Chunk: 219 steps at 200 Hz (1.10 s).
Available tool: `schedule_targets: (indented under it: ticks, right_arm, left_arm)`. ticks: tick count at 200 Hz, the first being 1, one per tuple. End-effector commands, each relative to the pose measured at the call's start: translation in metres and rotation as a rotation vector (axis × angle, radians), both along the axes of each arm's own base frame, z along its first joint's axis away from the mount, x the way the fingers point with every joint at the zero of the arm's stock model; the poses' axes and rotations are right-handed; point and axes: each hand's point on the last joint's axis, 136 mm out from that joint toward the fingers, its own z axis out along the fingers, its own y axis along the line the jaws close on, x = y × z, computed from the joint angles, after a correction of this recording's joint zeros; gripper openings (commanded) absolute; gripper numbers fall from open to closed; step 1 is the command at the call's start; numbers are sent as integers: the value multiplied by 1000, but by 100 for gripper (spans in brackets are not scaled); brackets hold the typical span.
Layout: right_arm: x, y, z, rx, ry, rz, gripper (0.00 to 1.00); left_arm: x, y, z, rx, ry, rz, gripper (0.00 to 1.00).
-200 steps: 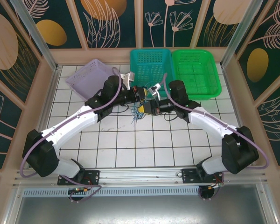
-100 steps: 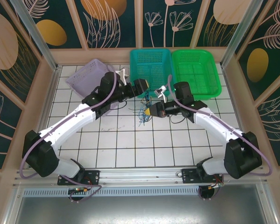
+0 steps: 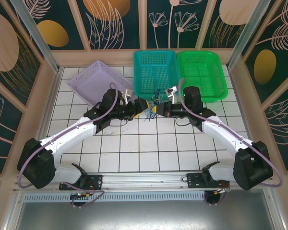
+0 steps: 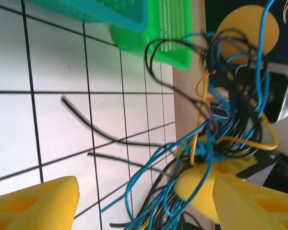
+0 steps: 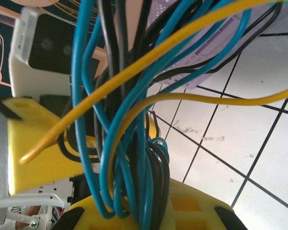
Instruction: Untangle the cables
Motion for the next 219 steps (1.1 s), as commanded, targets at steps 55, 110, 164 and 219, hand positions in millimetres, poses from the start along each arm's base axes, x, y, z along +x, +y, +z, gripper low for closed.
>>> schedule_targets:
  ticks: [55, 110, 164, 219]
  right_arm:
    - [9, -3, 18, 176, 70, -119, 0]
    - [18, -13, 29, 323, 167, -249, 0]
    - [14, -12, 32, 130, 32, -185, 0]
    - [-30, -8, 2, -145, -171, 225, 0]
  left_arm:
    - [-6, -55, 4, -209, 45, -82, 68]
    - [-2, -49, -10, -180, 61, 7, 43]
    - [18, -7, -4, 3, 36, 144, 67]
    - [40, 3, 35, 62, -111, -12, 76]
